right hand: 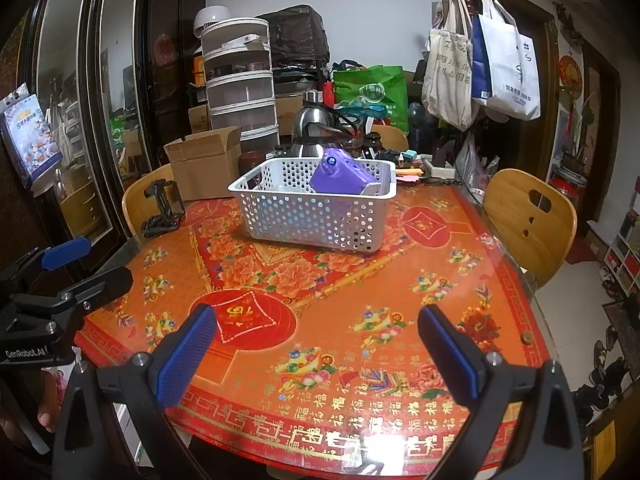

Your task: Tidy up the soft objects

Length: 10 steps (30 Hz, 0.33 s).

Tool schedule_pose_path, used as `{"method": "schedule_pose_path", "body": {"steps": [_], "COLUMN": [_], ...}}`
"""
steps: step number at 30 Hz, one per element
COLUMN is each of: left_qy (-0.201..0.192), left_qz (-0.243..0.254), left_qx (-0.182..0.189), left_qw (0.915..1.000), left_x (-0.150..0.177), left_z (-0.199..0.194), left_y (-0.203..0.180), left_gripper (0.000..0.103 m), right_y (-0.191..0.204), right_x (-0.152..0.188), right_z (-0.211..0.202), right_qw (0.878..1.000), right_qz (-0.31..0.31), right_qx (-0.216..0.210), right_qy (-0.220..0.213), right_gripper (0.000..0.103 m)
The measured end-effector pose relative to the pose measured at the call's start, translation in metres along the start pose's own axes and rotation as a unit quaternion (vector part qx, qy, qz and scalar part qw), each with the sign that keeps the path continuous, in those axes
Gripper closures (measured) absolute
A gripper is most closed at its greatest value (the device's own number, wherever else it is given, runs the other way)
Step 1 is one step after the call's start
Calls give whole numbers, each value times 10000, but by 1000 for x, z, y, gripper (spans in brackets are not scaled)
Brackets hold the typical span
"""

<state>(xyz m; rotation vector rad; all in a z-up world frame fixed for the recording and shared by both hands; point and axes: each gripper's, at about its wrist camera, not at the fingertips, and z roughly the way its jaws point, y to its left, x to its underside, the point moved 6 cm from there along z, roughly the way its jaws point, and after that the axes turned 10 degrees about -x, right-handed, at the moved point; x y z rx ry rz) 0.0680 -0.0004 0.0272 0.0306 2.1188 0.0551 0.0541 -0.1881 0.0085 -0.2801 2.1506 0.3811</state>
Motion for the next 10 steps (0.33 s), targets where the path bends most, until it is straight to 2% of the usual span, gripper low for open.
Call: {"method": "schedule_pose_path", "body": {"steps": [10], "left_qy": [-49], "left_qz": [95], "left_qx": [-39], "left_qw": [9999], "left_x": [1], "left_z": [1], "left_y": [-4], "left_gripper": [0], "right_y": [1], "right_x": [3], "right_z": [3], "right_qw": [10000], "right_qz": [7], "right_qx": [-29], "right_qy": [27], "right_gripper": [2]}}
